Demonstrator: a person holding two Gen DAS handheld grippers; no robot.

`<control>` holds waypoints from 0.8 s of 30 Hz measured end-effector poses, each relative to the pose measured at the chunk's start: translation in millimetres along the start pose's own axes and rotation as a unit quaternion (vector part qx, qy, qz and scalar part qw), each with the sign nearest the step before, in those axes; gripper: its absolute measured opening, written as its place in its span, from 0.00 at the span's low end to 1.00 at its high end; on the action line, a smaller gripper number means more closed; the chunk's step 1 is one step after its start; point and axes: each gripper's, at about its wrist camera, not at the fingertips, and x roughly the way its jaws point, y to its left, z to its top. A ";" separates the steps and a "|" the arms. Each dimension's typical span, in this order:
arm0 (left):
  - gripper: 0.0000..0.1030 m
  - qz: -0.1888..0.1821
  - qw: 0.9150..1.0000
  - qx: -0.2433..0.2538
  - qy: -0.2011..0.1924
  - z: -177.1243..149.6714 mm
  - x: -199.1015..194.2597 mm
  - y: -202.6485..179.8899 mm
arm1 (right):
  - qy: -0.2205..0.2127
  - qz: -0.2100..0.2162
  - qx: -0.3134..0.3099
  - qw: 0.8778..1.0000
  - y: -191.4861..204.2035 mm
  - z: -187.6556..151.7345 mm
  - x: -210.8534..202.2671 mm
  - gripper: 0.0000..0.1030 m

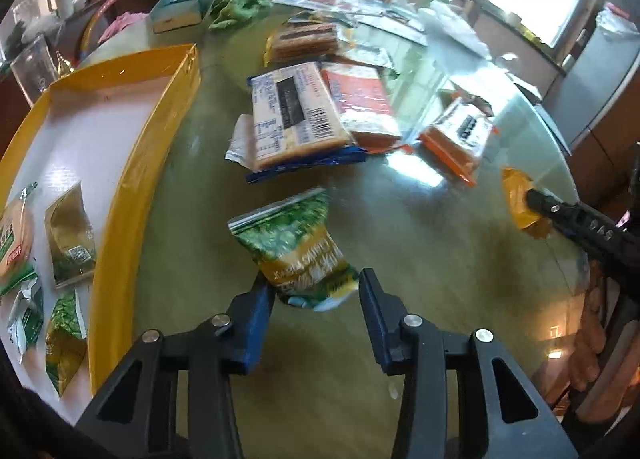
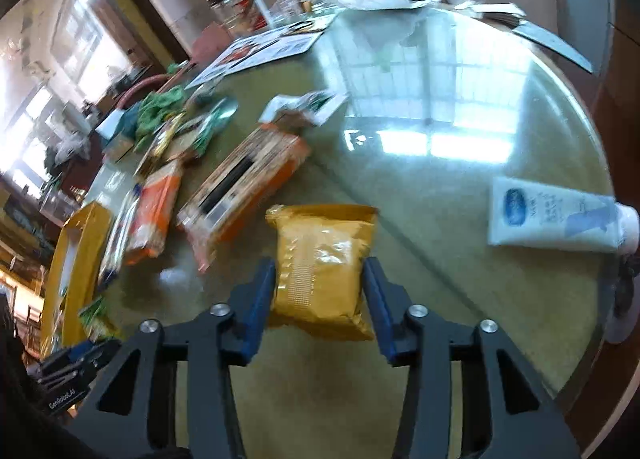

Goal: Organize snacks
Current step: 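Grasp the green pea bag with left tool while right tool grasps gold packet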

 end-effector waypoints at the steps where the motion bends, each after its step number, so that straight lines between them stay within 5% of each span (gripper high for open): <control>1: 0.49 -0.007 1.000 -0.001 0.000 -0.6 -2.4 1.0 | 0.000 0.001 -0.008 1.000 4.4 -3.6 0.1 0.44; 3: 0.65 -0.014 1.000 -0.014 -0.009 -0.3 -8.6 6.4 | -0.003 0.003 -0.014 1.000 9.7 -9.5 -0.2 0.45; 10: 0.66 0.015 0.999 -0.052 0.005 14.7 4.9 19.2 | -0.001 0.019 -0.024 1.000 17.7 -14.4 3.7 0.56; 16: 0.66 0.041 0.997 -0.068 -0.010 21.6 14.0 21.6 | -0.003 -0.015 -0.056 0.998 32.4 -21.9 4.4 0.63; 17: 0.64 0.052 0.997 -0.061 -0.013 22.7 15.7 19.4 | -0.004 -0.022 -0.060 0.998 33.8 -23.0 4.6 0.63; 18: 0.52 0.059 0.997 -0.053 -0.017 23.0 16.1 17.1 | -0.005 -0.027 -0.063 0.998 35.4 -23.9 5.0 0.63; 24: 0.40 0.064 0.996 -0.036 -0.041 20.2 10.7 12.6 | -0.010 -0.051 -0.076 0.996 35.7 -27.1 4.0 0.49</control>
